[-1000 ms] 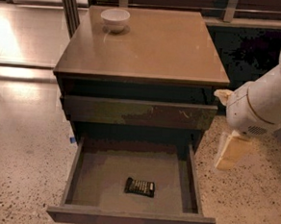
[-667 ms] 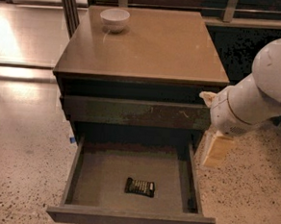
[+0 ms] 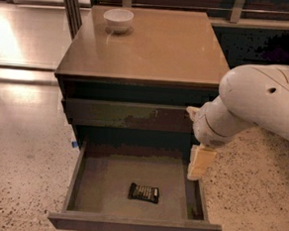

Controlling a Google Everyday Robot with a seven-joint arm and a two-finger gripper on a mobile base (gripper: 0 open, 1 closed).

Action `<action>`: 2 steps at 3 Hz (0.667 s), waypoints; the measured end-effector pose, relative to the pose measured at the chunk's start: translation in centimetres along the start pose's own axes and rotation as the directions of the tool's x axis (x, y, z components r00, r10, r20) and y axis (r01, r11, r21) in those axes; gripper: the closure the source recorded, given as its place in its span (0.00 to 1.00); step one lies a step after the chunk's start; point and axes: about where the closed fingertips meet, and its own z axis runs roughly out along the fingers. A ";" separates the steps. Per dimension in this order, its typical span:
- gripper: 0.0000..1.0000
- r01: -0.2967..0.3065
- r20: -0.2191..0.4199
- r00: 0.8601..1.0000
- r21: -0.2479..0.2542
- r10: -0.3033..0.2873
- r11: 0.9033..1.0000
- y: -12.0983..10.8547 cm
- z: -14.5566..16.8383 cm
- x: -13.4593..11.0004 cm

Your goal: Pick rxbar chocolate from middle drawer and place on counter

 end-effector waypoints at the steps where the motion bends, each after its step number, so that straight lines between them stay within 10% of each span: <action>1: 0.00 0.017 0.026 1.000 -0.040 -0.016 0.999 0.9 3.7 -0.7; 2: 0.00 0.045 0.075 0.996 -0.073 -0.040 0.996 2.4 8.5 -1.1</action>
Offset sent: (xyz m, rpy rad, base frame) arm 0.0036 0.0514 -0.1446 0.1102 0.0839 0.1345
